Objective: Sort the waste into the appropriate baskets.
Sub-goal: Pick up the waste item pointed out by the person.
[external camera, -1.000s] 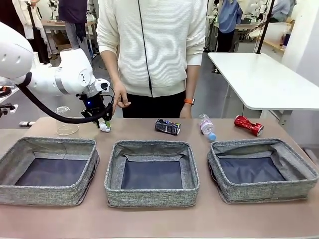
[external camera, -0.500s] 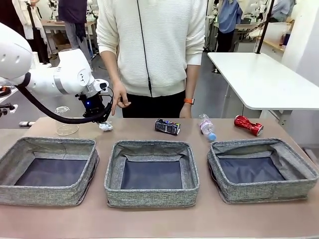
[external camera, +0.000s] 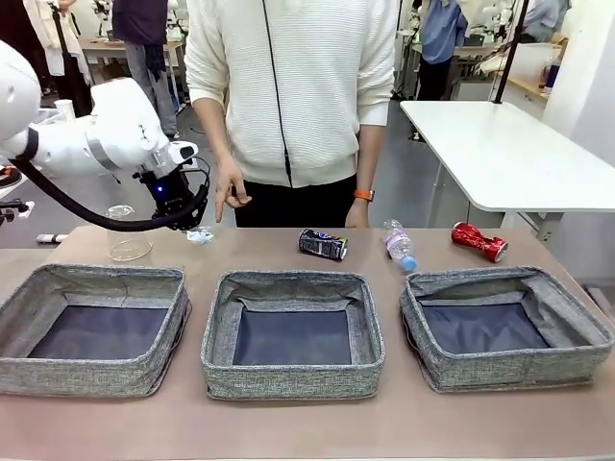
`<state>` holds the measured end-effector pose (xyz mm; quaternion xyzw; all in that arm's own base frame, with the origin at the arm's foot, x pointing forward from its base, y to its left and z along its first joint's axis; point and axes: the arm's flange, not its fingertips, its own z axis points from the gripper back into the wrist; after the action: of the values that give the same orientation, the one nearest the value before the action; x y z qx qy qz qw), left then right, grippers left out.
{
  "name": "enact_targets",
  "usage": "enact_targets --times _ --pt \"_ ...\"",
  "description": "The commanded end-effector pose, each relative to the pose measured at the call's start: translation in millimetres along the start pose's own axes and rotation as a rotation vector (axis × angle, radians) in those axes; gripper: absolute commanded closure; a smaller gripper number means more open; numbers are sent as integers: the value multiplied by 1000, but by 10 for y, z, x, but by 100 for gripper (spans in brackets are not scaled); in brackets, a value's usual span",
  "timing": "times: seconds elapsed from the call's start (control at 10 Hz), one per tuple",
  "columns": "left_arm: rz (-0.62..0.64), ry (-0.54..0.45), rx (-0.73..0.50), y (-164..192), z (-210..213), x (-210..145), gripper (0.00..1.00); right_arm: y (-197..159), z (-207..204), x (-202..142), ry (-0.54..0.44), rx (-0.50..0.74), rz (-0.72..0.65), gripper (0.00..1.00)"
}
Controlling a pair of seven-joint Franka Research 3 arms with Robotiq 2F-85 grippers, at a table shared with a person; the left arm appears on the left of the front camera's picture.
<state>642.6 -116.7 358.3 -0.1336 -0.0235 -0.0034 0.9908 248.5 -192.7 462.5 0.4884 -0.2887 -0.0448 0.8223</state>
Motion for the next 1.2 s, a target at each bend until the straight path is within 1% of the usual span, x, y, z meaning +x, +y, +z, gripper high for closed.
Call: enact_targets --times 0.0,0.1,0.2,0.3,0.4,0.5,0.6,0.7,0.9,1.0,1.1 --pt "11 52 -58 -97 514 -491 100 10 -1 45 -14 16 26 0" --pt "7 149 -63 -306 919 -1016 100 10 -1 45 -14 16 26 0" --pt "15 138 -30 -452 1074 -1378 100 10 -1 45 -14 16 26 0" --pt "-45 106 -2 -590 1167 -1755 100 10 -1 45 -14 16 26 0" --pt "-74 94 58 -701 1174 -2094 100 10 -1 45 -14 16 26 0" --pt "-114 55 110 -748 1174 -2265 100 10 -1 45 -14 16 26 0" --pt "-131 48 96 -720 1169 -2236 100 10 -1 45 -14 16 26 0" --pt "-99 116 46 -774 1269 -2140 100 10 -1 45 -14 16 26 0" --pt "-99 116 46 -774 1269 -2140 100 10 -1 45 -14 16 26 0" --pt "-122 98 75 -796 1242 -2290 99 10 -1 45 -14 16 26 0" --pt "-43 74 172 -1122 1178 -2391 99 10 -1 45 -14 16 26 0"
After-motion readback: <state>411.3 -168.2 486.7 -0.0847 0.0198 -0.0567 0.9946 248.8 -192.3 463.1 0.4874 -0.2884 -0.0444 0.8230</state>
